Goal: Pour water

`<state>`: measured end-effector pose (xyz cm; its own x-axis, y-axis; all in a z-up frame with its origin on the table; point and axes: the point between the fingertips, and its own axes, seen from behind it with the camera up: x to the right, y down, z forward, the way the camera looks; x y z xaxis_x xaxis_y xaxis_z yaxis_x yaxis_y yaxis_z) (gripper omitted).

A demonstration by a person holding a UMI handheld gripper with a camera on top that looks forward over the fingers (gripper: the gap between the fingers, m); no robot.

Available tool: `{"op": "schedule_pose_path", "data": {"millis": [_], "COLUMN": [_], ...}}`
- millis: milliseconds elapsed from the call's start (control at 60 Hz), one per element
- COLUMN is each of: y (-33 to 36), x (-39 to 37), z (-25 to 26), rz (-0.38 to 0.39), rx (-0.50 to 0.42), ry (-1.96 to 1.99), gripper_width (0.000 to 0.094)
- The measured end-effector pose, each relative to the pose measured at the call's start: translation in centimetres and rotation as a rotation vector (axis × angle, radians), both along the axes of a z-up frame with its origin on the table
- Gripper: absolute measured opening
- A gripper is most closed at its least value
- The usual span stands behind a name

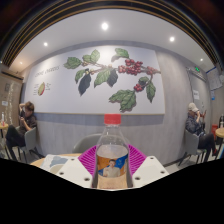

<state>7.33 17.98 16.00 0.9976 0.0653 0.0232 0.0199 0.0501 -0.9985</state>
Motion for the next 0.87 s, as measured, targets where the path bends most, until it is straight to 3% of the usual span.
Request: {"op": "schedule_pose_path", "data": {"millis": [183, 283, 350, 400, 650, 867], "y": [-0.1, 0.1, -0.1, -1.1, -10.6, -18.8], "x": [-0.5, -0.3, 0.8, 0.3, -0.1, -3.0], "z": [0.4, 0.1, -0.6, -0.1, -2.0, -3.5], "rz": [0.003, -0.010, -0.024, -0.037, -0.013, 0.068], "rx": [-0.021, -0.047, -0.077, -0.080, -0.134, -0.181], "ry": [-0.034, -0.058, -0.102, -0.096, 0.006, 0.072], "gripper_width": [0.0434, 0.0584, 0.0873, 0.0820, 0.0862, 0.0852]}}
